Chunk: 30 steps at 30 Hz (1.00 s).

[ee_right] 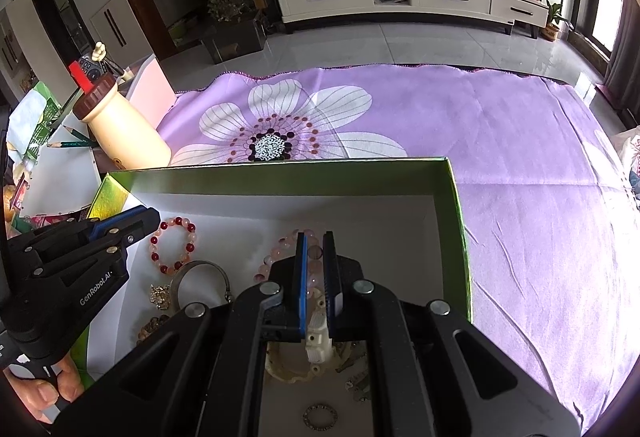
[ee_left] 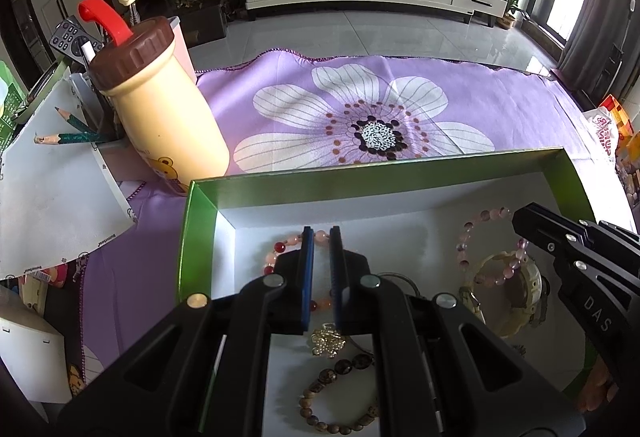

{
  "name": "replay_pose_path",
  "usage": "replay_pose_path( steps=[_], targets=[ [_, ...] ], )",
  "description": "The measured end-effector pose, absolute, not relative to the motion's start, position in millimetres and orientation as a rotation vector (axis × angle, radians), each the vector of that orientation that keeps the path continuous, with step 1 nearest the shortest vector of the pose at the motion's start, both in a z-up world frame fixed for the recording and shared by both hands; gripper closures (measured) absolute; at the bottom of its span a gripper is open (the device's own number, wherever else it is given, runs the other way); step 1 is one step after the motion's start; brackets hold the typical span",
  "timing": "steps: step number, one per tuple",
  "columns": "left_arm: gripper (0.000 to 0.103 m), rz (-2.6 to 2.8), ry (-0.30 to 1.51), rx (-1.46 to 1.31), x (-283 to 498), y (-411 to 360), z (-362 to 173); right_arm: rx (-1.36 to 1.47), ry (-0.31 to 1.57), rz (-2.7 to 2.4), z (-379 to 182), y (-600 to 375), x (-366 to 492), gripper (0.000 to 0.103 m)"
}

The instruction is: Organize jewelry

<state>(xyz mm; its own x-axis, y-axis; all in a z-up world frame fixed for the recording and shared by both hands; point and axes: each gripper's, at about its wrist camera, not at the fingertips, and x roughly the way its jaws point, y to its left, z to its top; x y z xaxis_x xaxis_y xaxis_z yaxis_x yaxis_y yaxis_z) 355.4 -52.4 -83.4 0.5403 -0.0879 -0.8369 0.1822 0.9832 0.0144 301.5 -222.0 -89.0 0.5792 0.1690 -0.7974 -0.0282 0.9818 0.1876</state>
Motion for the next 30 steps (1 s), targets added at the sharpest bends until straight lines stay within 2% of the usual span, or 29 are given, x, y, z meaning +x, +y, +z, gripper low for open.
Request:
replay_pose_path(
  steps=[5, 9, 13, 19, 21, 24, 26, 30],
  targets=[
    [0.095, -0.164, 0.987, 0.103, 355.4, -52.5, -83.3, 0.158, 0.952, 0.115, -88.9, -222.4, 301.4, 0.096],
    [0.086, -0.17, 0.983, 0.102, 354.5, -52.7, -81.5, 0.172, 0.953, 0.112, -88.8, -223.5, 301.4, 0.093],
    [0.084, -0.171, 0.978, 0.106, 352.6, -53.2, -78.9, 0.166, 0.948, 0.113, -86.6, -223.6, 299.7, 0.093],
    [0.07, -0.175, 0.967, 0.11, 347.3, -55.0, -72.1, 0.162, 0.939, 0.112, -81.3, -225.0, 293.7, 0.093],
    [0.06, -0.176, 0.958, 0.115, 343.2, -55.8, -67.6, 0.153, 0.933, 0.113, -78.4, -224.4, 290.7, 0.092],
    [0.047, -0.177, 0.941, 0.119, 337.3, -57.3, -60.5, 0.143, 0.922, 0.11, -73.8, -223.8, 284.7, 0.082],
    [0.046, -0.178, 0.932, 0.119, 333.7, -58.0, -56.2, 0.134, 0.915, 0.111, -70.7, -223.2, 280.1, 0.08],
    [0.035, -0.173, 0.908, 0.13, 321.5, -57.3, -44.9, 0.108, 0.889, 0.112, -61.8, -222.0, 267.2, 0.072]
  ],
)
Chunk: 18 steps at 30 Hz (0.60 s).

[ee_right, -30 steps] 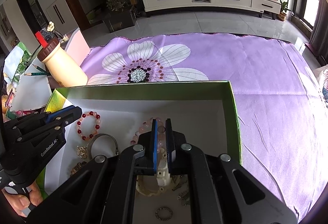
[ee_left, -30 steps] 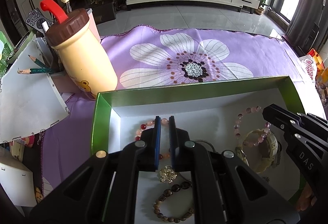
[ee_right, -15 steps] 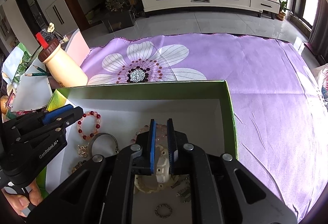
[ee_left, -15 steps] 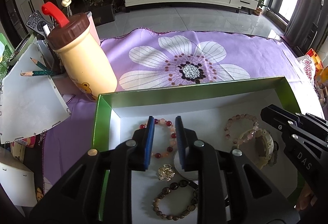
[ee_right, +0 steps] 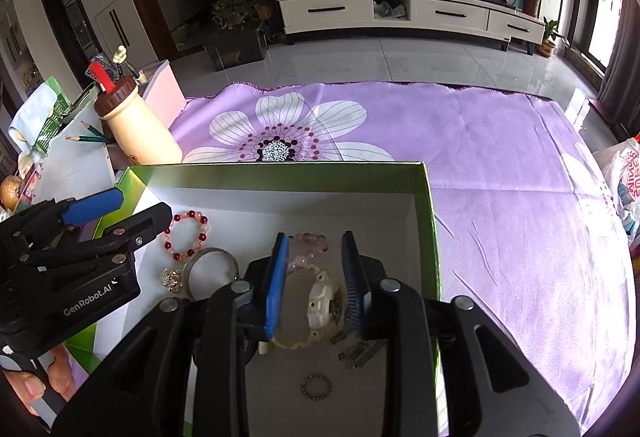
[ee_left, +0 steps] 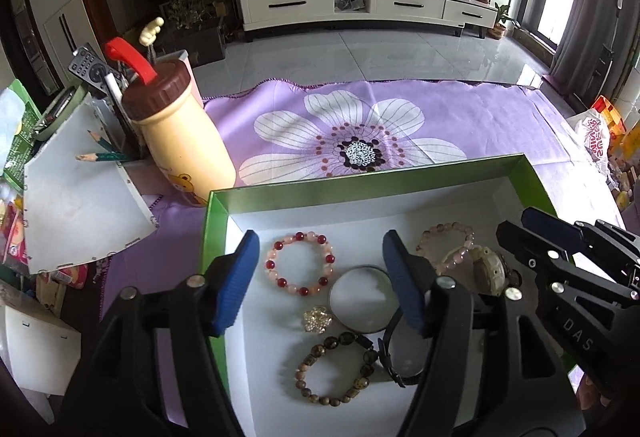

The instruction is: Organize jewelry

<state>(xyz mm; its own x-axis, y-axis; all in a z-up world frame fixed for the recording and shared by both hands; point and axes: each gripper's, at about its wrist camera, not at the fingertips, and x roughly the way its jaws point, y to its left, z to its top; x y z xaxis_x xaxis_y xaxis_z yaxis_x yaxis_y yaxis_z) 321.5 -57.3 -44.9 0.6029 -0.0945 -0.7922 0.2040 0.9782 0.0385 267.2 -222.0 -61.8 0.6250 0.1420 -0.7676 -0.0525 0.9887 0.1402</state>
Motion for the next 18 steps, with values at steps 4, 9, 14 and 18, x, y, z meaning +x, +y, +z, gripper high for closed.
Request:
replay_pose_path(
  steps=[4, 9, 14, 18],
  targets=[
    [0.027, -0.159, 0.886, 0.145, 306.7, -53.5, -36.0, 0.083, 0.862, 0.105, -52.6, -222.2, 252.2, 0.055],
    [0.015, -0.142, 0.877, 0.144, 289.4, -46.0, -26.8, 0.05, 0.852, 0.093, -43.0, -222.2, 236.3, 0.047],
    [0.005, -0.137, 0.876, 0.131, 271.4, -39.6, -14.8, 0.025, 0.851, 0.082, -35.7, -220.5, 219.9, 0.024],
    [0.002, -0.137, 0.87, 0.122, 257.3, -35.0, -2.8, 0.017, 0.863, 0.082, -31.7, -220.5, 207.7, 0.013]
  ],
)
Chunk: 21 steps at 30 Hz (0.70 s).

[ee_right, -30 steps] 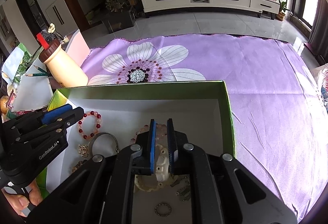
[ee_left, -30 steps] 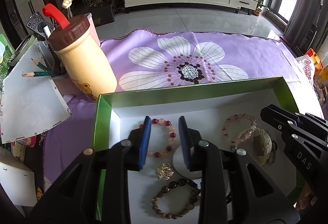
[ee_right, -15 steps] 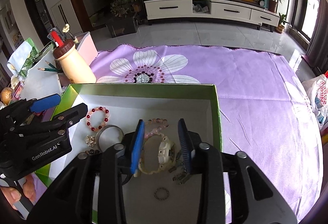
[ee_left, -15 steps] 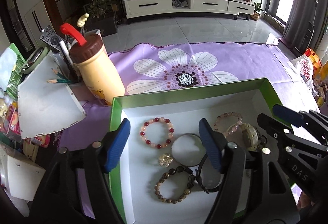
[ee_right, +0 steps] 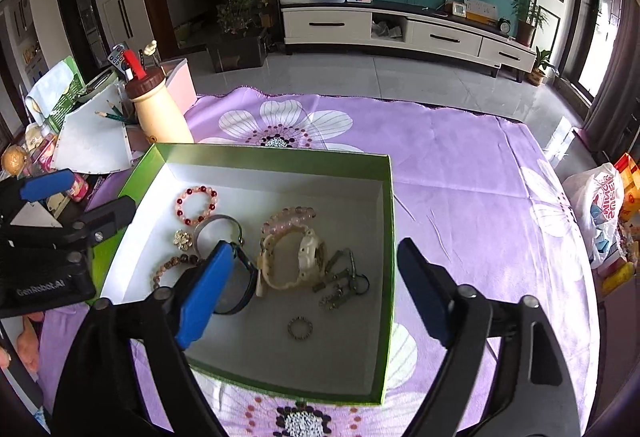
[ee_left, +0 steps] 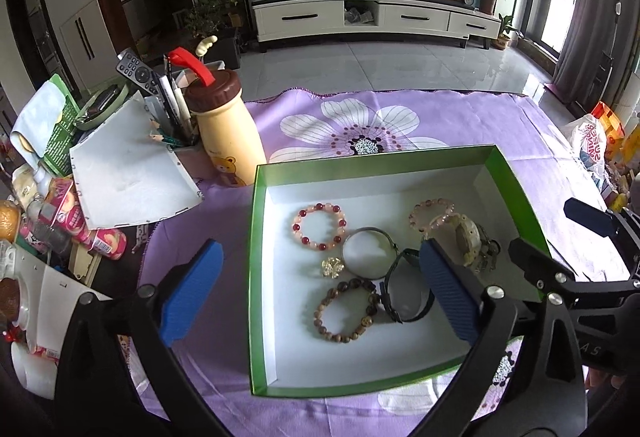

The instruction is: Organize jewelry

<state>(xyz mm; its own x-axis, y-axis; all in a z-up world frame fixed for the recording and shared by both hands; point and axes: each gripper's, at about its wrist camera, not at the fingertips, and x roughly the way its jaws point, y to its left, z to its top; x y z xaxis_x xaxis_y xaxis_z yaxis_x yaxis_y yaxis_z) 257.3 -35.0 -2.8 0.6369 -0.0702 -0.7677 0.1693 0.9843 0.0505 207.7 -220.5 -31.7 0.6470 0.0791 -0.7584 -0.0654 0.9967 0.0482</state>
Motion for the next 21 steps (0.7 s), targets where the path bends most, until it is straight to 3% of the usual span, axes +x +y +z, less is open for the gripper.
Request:
replay_pose_path(
  steps=[4, 21],
  targets=[
    [0.002, -0.135, 0.869, 0.112, 245.1, -30.9, 7.3, 0.019, 0.866, 0.086, -28.0, -220.9, 199.4, 0.002],
    [0.002, -0.068, 0.94, 0.116, 212.6, -28.4, 26.7, 0.025, 0.885, 0.078, -10.1, -214.3, 167.5, 0.001]
  ],
)
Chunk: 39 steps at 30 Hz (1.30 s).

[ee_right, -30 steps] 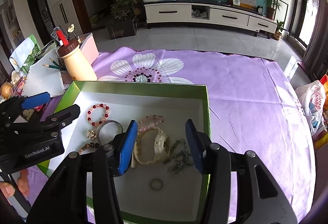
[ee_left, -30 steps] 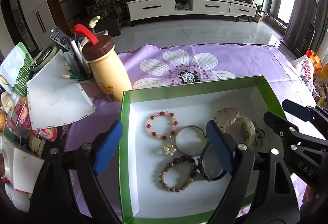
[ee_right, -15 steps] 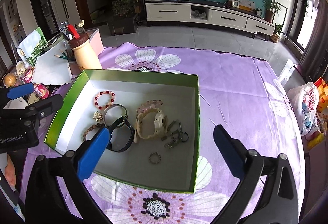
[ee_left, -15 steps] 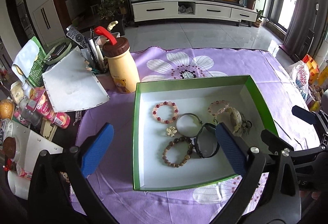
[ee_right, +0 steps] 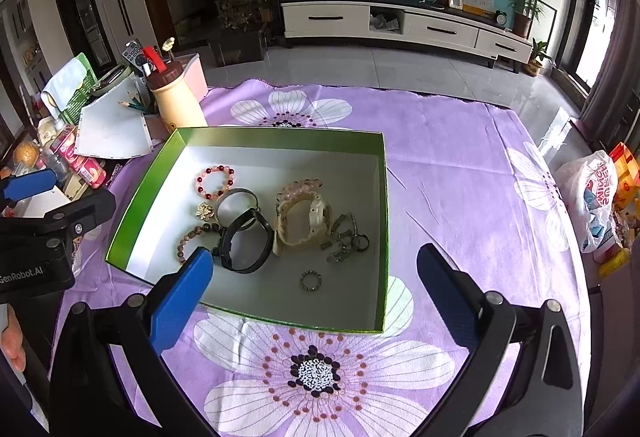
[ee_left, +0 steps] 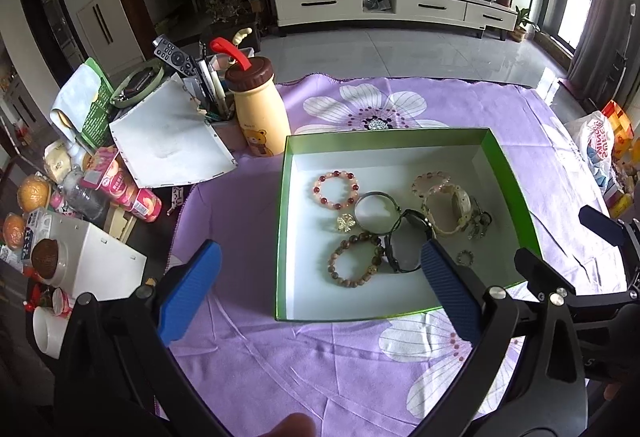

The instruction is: Organize jewelry

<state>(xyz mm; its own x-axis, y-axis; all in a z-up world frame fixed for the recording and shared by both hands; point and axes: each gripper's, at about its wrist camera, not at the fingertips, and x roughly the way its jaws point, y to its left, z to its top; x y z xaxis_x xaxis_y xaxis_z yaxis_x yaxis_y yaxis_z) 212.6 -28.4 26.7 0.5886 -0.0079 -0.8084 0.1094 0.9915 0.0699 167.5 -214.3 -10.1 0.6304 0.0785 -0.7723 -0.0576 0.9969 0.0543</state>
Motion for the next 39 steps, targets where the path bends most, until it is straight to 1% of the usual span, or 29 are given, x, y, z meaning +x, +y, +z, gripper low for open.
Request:
replay_pose_path(
  steps=[17, 39],
  targets=[
    [0.002, -0.032, 0.924, 0.126, 196.2, -27.3, 53.8, -0.003, 0.869, 0.05, 20.9, -215.2, 154.0, 0.001],
    [0.002, -0.032, 0.931, 0.114, 209.3, -23.3, 48.7, 0.028, 0.903, 0.044, 14.1, -216.9, 171.9, 0.001]
  ],
)
